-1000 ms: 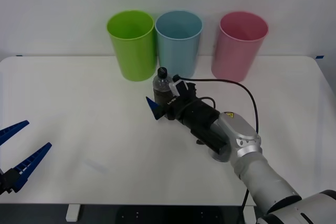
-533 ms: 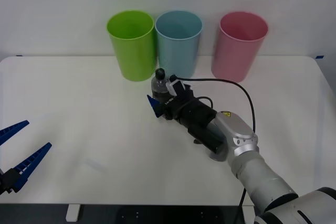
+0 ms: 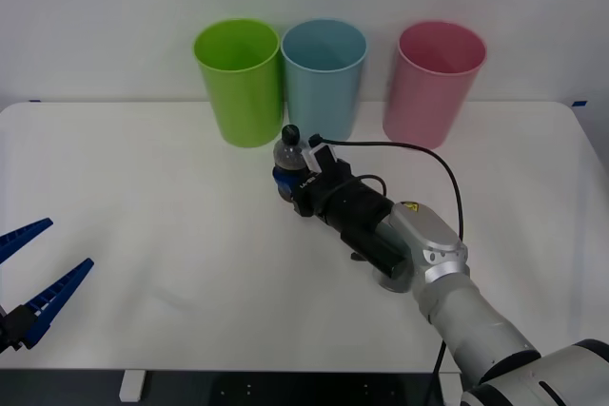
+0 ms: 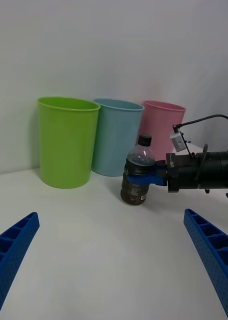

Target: Grasp the object on the table and drop it into the matching bin: aluminum can to the light blue bin, PET bottle to the pink bin.

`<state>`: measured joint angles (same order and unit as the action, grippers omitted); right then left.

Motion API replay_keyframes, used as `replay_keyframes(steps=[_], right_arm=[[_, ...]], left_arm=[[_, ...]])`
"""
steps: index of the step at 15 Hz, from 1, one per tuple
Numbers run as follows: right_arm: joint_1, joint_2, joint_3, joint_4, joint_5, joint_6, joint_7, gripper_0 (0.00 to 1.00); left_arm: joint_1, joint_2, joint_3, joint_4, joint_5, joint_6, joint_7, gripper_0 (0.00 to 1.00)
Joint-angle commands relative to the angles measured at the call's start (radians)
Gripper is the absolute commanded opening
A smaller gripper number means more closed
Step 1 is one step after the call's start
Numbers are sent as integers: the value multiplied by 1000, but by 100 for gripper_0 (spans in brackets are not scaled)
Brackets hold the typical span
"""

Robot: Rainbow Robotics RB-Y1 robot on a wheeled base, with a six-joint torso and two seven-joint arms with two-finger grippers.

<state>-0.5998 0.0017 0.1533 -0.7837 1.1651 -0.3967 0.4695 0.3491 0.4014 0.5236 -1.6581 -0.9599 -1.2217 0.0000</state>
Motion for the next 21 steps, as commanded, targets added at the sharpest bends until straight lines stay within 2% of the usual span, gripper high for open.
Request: replay_keyframes(steps=[1, 6, 9, 14, 17, 21], right_arm=[[0, -6, 2, 0, 1, -1, -3, 0], [14, -54, 26, -40, -45, -31, -23, 0], [54, -108, 26, -100, -73, -47, -43, 0], [195, -210, 28, -301, -114, -56, -97, 0], [301, -293, 28, -463, -122, -71, -206, 0], [384, -391, 26, -592, -209, -76, -239, 0]], left_arm=[[0, 0, 0, 0, 0, 0, 0, 100], [0, 0, 0, 0, 0, 0, 0, 100], [0, 0, 0, 0, 0, 0, 0, 100], [0, 0, 0, 0, 0, 0, 0, 100], [0, 0, 0, 0, 0, 0, 0, 100], [0, 0, 0, 0, 0, 0, 0, 100]])
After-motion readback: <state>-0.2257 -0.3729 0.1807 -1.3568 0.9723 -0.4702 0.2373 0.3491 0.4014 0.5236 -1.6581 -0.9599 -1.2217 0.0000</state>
